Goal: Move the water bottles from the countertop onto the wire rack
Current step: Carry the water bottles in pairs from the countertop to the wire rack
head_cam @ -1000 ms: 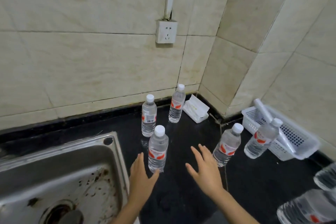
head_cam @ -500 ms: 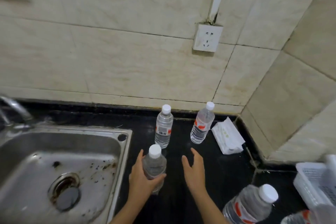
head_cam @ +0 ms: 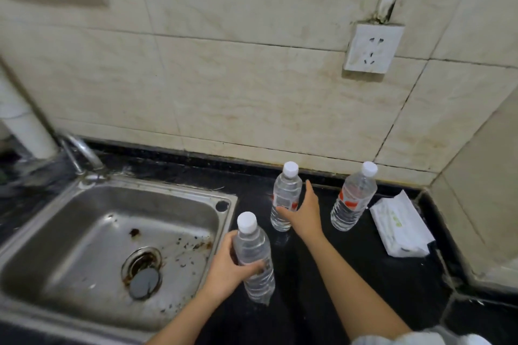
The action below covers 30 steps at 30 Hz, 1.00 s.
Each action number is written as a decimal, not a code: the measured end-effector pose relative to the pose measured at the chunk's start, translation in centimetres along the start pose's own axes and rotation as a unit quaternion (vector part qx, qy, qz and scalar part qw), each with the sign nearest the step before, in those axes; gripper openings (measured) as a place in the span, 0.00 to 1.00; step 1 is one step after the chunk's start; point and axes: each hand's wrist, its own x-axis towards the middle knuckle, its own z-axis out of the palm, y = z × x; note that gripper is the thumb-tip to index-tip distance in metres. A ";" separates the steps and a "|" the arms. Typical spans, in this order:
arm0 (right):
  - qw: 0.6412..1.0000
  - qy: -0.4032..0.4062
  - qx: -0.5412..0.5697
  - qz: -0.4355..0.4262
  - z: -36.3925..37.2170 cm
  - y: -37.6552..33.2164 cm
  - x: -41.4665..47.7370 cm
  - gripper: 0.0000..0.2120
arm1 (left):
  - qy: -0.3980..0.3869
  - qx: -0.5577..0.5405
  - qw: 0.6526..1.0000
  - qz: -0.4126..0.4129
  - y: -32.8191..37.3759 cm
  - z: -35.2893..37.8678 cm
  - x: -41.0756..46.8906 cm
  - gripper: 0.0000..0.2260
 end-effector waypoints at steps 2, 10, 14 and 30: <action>1.000 -0.009 -0.010 0.001 0.5 0.0 1.9 0.53 | 0.005 -0.021 1.000 -0.009 -0.2 -0.9 0.7 0.24; 0.999 -0.006 0.041 0.016 1.1 0.1 3.6 0.39 | 0.013 -0.060 0.997 -0.045 -1.5 -2.8 2.6 0.23; 0.998 0.038 0.042 0.007 1.2 0.9 1.1 0.37 | 0.002 -0.056 0.998 -0.041 -1.8 -2.4 3.2 0.27; 0.969 0.207 0.011 0.133 0.4 1.1 -14.0 0.32 | -0.102 -0.071 0.992 0.020 -1.7 -4.0 3.3 0.25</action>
